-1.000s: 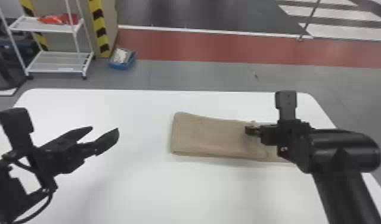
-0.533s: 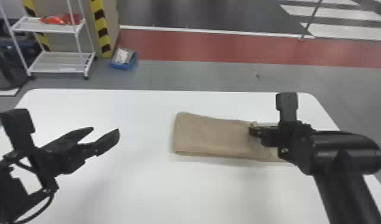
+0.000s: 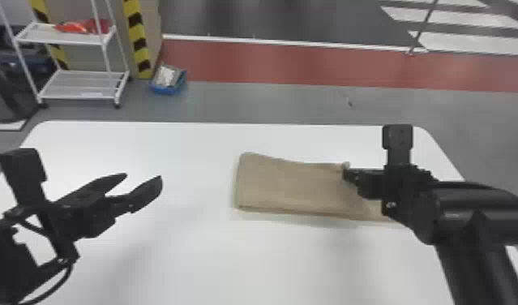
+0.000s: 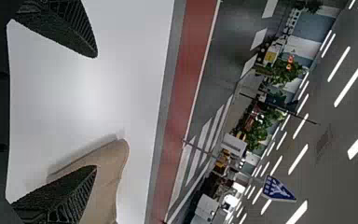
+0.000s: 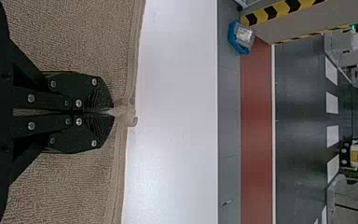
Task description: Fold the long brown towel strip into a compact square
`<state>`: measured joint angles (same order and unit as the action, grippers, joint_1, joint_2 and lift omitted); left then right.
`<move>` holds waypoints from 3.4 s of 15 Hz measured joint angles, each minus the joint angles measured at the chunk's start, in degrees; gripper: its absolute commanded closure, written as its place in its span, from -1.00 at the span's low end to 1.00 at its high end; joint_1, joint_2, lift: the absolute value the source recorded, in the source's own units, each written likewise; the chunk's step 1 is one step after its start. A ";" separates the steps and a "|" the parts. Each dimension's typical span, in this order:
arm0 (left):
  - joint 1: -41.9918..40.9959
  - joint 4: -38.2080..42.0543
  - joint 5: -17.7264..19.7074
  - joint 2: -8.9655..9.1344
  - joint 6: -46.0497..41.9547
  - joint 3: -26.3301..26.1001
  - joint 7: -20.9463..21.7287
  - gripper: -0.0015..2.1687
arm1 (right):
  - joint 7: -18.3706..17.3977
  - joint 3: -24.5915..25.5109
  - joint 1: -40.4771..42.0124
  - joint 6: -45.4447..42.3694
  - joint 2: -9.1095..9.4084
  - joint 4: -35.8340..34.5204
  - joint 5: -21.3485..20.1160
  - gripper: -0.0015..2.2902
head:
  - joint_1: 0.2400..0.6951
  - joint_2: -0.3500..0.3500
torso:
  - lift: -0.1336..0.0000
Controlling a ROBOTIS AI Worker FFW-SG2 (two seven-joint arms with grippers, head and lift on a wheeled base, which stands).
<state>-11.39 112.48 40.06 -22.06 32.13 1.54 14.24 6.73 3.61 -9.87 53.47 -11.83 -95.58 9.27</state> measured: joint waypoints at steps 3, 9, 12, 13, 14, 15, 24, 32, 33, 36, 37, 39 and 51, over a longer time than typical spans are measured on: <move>-0.12 0.22 0.02 -0.08 0.00 0.12 0.00 -0.98 | -0.23 0.81 1.04 -0.07 -0.17 -3.03 1.33 -0.02 | 1.00 -0.32 | -0.86; -0.29 1.01 0.09 -0.09 0.36 0.06 0.00 -0.98 | -1.04 0.65 1.70 2.55 -1.31 -6.50 -0.04 -0.04 | 1.00 -0.36 | -0.86; -0.96 1.71 0.10 -0.16 0.69 0.19 0.15 -0.98 | -1.11 0.70 1.20 2.44 -1.74 -5.91 0.19 -0.95 | 1.00 -0.38 | -0.86; -1.15 1.78 0.11 -0.17 0.70 0.21 0.21 -0.98 | -1.11 0.55 1.18 2.41 -1.79 -5.73 -0.01 -0.99 | 1.00 -0.38 | -0.86; -1.32 1.79 0.09 -0.17 0.70 0.22 0.25 -0.98 | -1.11 0.42 1.67 2.32 -1.80 -5.69 -0.12 -0.99 | 1.00 -0.39 | -0.86; -1.40 1.79 -0.01 -0.17 0.70 0.22 0.25 -0.98 | -1.05 0.50 3.04 1.90 -1.79 -6.17 -0.11 -0.98 | 1.00 -0.39 | -0.86; -1.62 1.85 -0.28 -0.01 0.70 -0.24 0.53 -0.98 | -1.10 4.27 16.98 2.72 -1.04 -21.03 1.36 -0.75 | 1.00 -0.43 | -0.86; -3.28 2.00 -0.29 -0.09 0.53 0.99 1.59 -0.98 | -2.06 3.86 19.04 0.69 1.01 -20.19 0.04 -0.75 | 1.00 -0.38 | -0.86; -3.34 2.07 -0.38 -0.08 0.53 0.96 1.58 -0.98 | -2.21 4.17 18.63 0.60 1.01 -19.71 0.12 -0.75 | 1.00 -0.39 | -0.86; -3.52 2.20 -0.78 0.07 0.53 0.55 1.58 -0.98 | -2.84 4.77 16.45 -0.28 0.99 -17.11 0.16 -0.75 | 1.00 -0.44 | -0.86; -3.64 2.27 -0.87 0.09 0.53 0.50 1.58 -0.98 | -3.20 4.81 15.65 -0.74 0.95 -15.88 0.09 -0.75 | 1.00 -0.45 | -0.86; -3.85 2.35 -0.93 0.08 0.53 0.49 1.58 -0.98 | -3.50 4.73 14.12 -1.58 0.91 -13.24 -0.21 -0.75 | 1.00 -0.47 | -0.86; -3.95 2.15 -1.04 0.09 0.53 0.84 1.58 -0.98 | -3.06 2.82 8.90 -4.04 0.99 -5.43 -0.77 -0.63 | 1.00 -0.43 | -0.86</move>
<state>-15.34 114.63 39.03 -21.97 32.66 2.37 15.82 3.66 6.42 -0.97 49.43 -10.84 -101.01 8.50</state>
